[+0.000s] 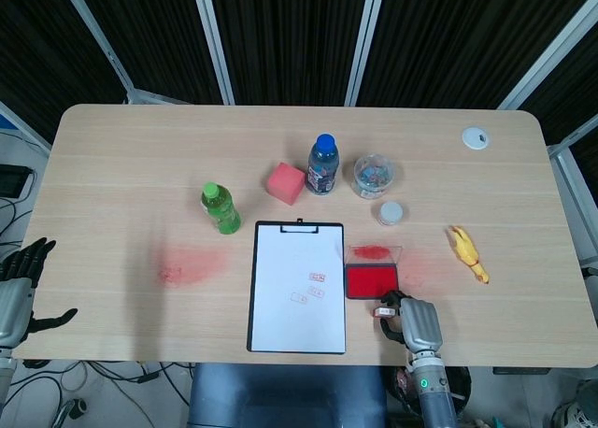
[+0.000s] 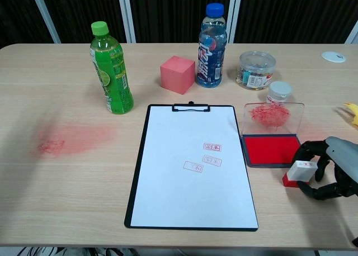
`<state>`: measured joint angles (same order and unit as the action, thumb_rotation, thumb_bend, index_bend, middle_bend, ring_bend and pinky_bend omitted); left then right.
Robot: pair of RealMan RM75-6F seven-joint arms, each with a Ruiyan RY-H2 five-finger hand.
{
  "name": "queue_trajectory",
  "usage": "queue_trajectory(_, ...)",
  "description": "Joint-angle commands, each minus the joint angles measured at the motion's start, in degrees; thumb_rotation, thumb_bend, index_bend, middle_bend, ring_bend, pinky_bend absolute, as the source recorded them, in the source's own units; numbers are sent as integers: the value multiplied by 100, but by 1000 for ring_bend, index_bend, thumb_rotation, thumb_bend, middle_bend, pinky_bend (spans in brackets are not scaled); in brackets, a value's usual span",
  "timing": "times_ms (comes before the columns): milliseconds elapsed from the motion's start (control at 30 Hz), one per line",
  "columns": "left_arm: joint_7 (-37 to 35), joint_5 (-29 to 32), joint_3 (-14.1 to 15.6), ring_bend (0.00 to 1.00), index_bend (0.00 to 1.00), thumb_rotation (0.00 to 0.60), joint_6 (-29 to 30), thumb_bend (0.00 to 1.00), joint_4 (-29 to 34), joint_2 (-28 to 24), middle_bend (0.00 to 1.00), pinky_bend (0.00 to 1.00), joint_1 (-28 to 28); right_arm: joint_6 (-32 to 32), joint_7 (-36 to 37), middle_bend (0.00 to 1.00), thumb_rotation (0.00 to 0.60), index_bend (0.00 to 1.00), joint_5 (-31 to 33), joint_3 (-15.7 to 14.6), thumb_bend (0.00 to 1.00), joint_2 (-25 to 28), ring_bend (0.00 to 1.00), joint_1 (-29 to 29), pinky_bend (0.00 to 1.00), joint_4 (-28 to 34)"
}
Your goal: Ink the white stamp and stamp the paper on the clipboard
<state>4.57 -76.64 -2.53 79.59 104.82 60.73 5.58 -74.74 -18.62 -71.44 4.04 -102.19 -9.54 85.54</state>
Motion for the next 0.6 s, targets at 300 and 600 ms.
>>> queue_trajectory(300,-6,-2,-2,0,0,600,1,13,-2,0,0,0,0,31,-106,322,600,111,27,-7,244,91,421,-18,670,127)
queue_trajectory(600,-28,-35,5,0,0,600,8,13,-5,-8,0,0,-3,-231,-238,80,600,0,-393,27,183,757,98,-60,256,722)
